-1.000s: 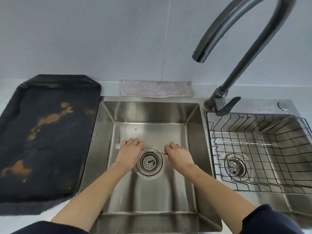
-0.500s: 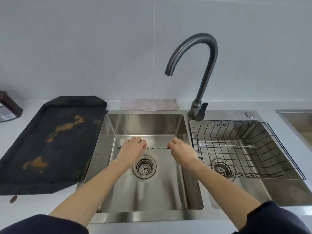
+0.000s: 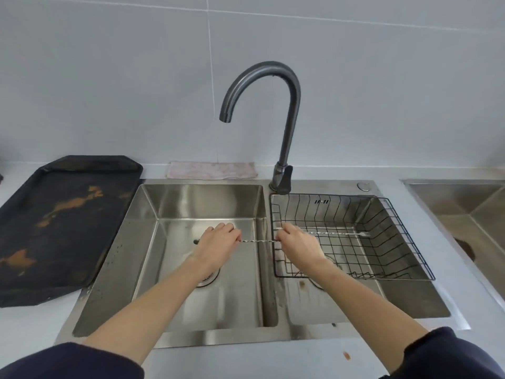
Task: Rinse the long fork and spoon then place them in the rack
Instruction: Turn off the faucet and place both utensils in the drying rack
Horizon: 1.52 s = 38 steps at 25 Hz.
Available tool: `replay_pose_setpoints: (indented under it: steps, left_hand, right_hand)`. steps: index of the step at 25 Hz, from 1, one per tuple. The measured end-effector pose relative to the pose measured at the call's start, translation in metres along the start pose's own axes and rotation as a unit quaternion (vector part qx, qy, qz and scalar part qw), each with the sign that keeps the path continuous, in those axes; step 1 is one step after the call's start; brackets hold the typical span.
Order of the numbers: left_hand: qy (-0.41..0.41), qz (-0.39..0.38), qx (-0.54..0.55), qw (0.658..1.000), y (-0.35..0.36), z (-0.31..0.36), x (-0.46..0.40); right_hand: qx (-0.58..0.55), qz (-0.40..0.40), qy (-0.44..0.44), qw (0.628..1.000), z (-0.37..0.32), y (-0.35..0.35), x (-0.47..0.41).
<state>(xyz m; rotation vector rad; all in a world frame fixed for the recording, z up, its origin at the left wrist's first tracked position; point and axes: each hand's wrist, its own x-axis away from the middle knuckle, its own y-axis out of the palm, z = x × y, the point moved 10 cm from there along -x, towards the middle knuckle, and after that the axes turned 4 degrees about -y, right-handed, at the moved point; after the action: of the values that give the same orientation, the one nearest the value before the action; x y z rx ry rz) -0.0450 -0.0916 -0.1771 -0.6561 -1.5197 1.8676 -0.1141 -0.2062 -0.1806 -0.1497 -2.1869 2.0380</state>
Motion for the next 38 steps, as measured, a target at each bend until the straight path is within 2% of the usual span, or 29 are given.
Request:
replay_pose_setpoints:
  steps: [11, 18, 26, 31, 38]
  left_hand:
    - [0.033, -0.008, -0.001, 0.999, 0.021, 0.102, -0.046]
    - [0.069, -0.053, -0.002, 0.996, 0.047, 0.157, -0.076]
    - [0.047, -0.135, -0.015, 0.990, 0.101, 0.167, -0.102]
    - [0.036, -0.187, -0.018, 0.981, 0.135, 0.163, -0.102]
    - [0.005, -0.213, -0.005, 0.977, 0.160, 0.155, -0.102]
  right_hand:
    - [0.013, 0.013, 0.006, 1.000, 0.113, -0.010, 0.041]
    - [-0.021, -0.011, 0.058, 0.998, 0.182, 0.002, 0.054]
    - [-0.055, -0.059, 0.075, 0.994, 0.218, 0.041, 0.048]
    - [-0.071, -0.134, 0.072, 0.986, 0.222, 0.074, 0.048]
    - [-0.067, -0.177, 0.072, 0.979, 0.225, 0.093, 0.042]
